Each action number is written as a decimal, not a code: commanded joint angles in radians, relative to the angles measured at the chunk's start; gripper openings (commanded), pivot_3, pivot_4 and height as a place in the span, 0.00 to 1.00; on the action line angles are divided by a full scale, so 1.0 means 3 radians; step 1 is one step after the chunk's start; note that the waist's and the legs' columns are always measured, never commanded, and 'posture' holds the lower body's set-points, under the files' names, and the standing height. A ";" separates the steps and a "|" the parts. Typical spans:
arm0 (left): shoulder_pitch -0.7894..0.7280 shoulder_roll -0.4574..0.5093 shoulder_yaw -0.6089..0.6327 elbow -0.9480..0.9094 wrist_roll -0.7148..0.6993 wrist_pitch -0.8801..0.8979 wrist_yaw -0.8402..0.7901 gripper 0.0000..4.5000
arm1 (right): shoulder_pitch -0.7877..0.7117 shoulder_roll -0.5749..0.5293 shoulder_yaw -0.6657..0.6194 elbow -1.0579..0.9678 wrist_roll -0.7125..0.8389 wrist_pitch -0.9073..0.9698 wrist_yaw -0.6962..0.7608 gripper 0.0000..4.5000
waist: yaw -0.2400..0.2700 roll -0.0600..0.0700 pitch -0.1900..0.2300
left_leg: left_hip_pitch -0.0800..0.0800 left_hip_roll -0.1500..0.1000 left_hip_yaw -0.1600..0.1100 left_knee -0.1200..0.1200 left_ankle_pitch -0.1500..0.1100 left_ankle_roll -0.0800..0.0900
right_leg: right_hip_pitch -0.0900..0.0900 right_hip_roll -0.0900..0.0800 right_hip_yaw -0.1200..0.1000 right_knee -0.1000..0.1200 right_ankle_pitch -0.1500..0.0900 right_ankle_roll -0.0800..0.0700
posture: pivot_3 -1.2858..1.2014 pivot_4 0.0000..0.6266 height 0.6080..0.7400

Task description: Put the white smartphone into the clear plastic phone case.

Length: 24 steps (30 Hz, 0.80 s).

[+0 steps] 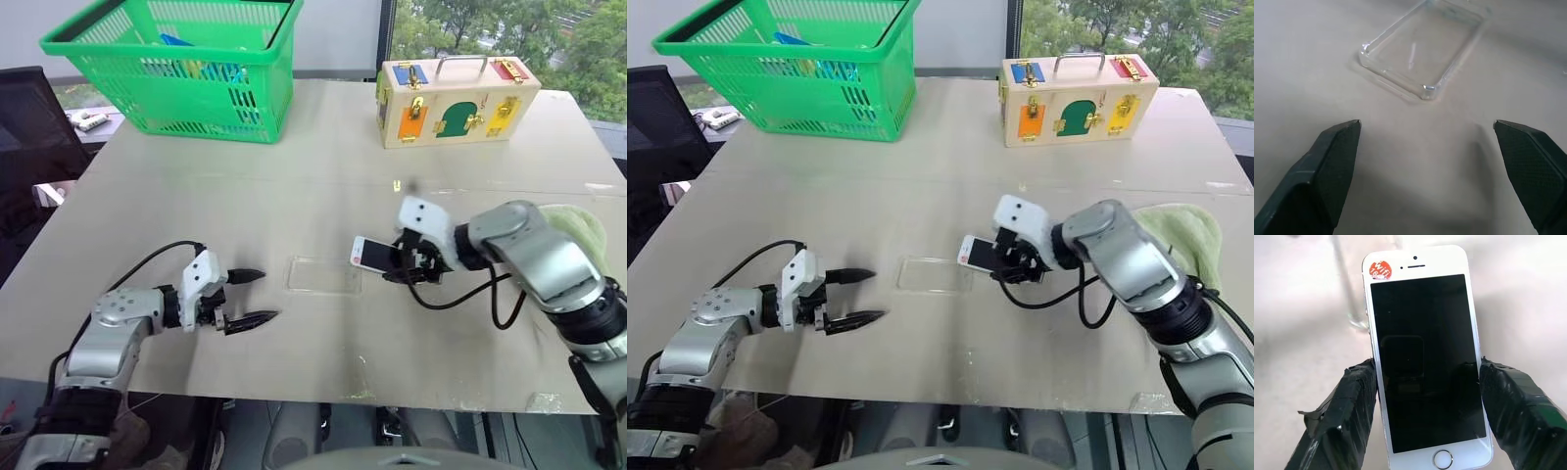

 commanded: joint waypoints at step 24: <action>-0.0405 0.0060 -0.0071 -0.0152 0.0094 0.0246 0.0051 0.47 | -0.0170 0.0128 0.0194 -0.0118 0.0217 -0.0355 -0.0396 0.62 | -0.0018 -0.0007 0.0007 | -0.0008 0.0002 0.0002 0.0007 0.0001 0.0001 | 0.0001 0.0001 -0.0008 0.0004 0.0001 0.0003 | 0.52 0.24 1.00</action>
